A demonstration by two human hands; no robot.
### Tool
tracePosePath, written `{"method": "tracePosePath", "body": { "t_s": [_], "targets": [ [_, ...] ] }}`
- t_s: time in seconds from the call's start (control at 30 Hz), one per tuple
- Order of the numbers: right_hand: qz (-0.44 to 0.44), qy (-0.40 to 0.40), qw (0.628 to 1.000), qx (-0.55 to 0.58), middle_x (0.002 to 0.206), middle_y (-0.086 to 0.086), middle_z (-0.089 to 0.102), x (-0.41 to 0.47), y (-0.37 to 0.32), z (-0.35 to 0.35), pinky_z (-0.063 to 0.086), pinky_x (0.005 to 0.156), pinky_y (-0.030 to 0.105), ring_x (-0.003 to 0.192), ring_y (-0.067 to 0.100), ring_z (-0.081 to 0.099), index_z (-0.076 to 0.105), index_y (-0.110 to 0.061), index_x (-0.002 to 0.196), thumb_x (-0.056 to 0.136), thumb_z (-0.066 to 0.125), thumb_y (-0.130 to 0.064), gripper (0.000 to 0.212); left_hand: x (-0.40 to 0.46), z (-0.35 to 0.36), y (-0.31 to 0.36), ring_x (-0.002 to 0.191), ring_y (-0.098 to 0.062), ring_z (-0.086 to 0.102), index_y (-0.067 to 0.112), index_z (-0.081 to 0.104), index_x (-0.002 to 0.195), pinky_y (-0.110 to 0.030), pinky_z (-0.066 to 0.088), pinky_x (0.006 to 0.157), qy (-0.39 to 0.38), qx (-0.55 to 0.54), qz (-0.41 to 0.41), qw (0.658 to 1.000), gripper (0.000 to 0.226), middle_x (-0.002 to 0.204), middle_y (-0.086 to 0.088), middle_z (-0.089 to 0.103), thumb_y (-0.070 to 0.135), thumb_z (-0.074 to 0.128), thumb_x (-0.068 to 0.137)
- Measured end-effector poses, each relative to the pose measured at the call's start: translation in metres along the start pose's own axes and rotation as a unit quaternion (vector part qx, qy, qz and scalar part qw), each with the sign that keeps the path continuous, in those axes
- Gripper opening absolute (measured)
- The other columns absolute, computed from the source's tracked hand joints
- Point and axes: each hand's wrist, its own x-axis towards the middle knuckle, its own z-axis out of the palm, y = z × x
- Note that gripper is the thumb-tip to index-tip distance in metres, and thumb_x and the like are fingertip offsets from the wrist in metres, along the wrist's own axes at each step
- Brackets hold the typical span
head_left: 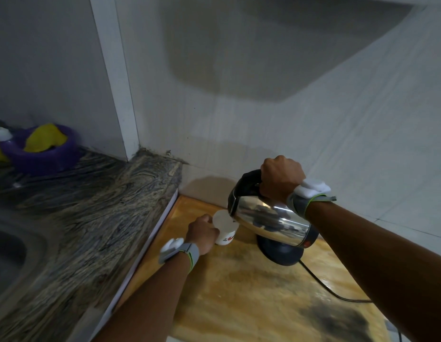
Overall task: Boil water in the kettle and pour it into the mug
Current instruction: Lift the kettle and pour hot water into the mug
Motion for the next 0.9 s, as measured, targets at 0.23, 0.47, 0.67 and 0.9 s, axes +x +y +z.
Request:
{"method": "tracePosePath", "body": {
  "t_s": [0.23,0.47,0.67,0.9],
  "targets": [
    [0.001,-0.01,1.0,-0.001,0.048,-0.004,0.028,-0.0015,-0.0024,-0.0023,0.018,0.043,0.02,0.036,0.014,0.025,0.025,-0.022,0.051,0.052,0.064,-0.035,0.042,0.001,0.0002,-0.0024,0.106,-0.041,0.069,0.014,0.063,0.127,-0.048,0.06,0.091,-0.003,-0.014,-0.004,1.0,0.03,0.117,-0.022,0.071,0.016,0.059,0.097],
    [0.006,-0.018,1.0,-0.01,0.049,-0.005,0.027,-0.0016,-0.0036,-0.003,0.014,0.043,0.02,0.037,0.013,0.022,0.029,-0.022,0.054,0.053,0.068,-0.033,0.041,0.0029,0.0007,-0.0038,0.106,-0.041,0.069,0.013,0.063,0.128,-0.041,0.057,0.082,-0.006,-0.023,-0.008,1.0,0.031,0.118,-0.022,0.072,0.016,0.06,0.097],
    [-0.005,-0.013,1.0,0.004,0.052,-0.004,0.024,0.0008,-0.0018,-0.0049,0.026,0.047,0.025,0.039,0.016,0.02,0.039,-0.021,0.06,0.053,0.061,-0.037,0.028,0.004,0.0024,-0.0052,0.101,-0.038,0.071,0.015,0.064,0.128,-0.036,0.054,0.073,-0.002,-0.036,-0.013,0.999,0.032,0.116,-0.021,0.073,0.016,0.06,0.096],
    [-0.009,-0.017,1.0,0.005,0.054,-0.005,0.025,0.002,-0.0019,-0.0093,0.028,0.048,0.026,0.041,0.014,0.022,0.042,-0.022,0.064,0.056,0.063,-0.036,0.027,0.0057,0.0021,-0.0045,0.101,-0.038,0.071,0.016,0.063,0.128,-0.036,0.054,0.073,-0.004,-0.031,-0.016,0.999,0.032,0.115,-0.02,0.073,0.018,0.061,0.096]
  ]
}}
